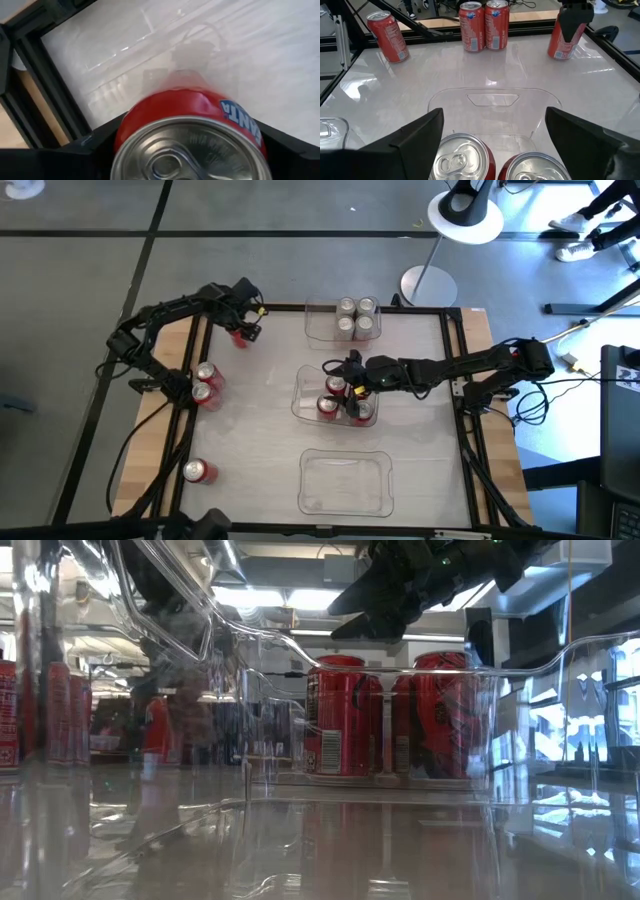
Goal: Sort soda cans
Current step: Put the top red soda can into the bottom transparent bin
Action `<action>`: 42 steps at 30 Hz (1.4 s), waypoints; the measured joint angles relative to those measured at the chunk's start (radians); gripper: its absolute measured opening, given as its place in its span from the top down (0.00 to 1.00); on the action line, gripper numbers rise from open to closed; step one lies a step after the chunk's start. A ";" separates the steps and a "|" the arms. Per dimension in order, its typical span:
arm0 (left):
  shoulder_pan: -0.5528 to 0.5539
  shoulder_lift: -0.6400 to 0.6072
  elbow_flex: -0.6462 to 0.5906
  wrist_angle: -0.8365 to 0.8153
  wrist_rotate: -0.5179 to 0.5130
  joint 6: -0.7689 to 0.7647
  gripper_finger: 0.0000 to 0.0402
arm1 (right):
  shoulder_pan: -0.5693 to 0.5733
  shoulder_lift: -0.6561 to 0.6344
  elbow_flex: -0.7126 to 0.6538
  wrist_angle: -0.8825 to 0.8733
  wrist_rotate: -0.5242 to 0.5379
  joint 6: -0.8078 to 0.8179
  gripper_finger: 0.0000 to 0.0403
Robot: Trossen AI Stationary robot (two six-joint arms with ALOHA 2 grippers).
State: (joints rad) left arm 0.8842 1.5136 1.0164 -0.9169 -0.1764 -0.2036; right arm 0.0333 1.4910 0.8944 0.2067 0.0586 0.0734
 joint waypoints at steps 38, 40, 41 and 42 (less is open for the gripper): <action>-1.195 -0.001 0.454 -0.139 -0.029 -0.587 0.26 | 0.559 -0.228 0.004 -0.435 0.326 0.423 0.13; -1.239 0.064 0.518 -0.138 -0.029 -0.601 0.26 | 0.584 -0.228 0.004 -0.451 0.353 0.443 0.13; -1.259 0.097 0.552 -0.137 -0.030 -0.599 0.26 | 0.596 -0.228 0.004 -0.459 0.367 0.449 0.13; -1.275 0.128 0.588 -0.137 -0.031 -0.596 0.26 | 0.607 -0.228 0.004 -0.464 0.377 0.454 0.13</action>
State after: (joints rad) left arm -0.3909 1.6417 1.6049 -1.0542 -0.2069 -0.7999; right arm 0.6408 1.2633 0.8986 -0.2575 0.4356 0.5274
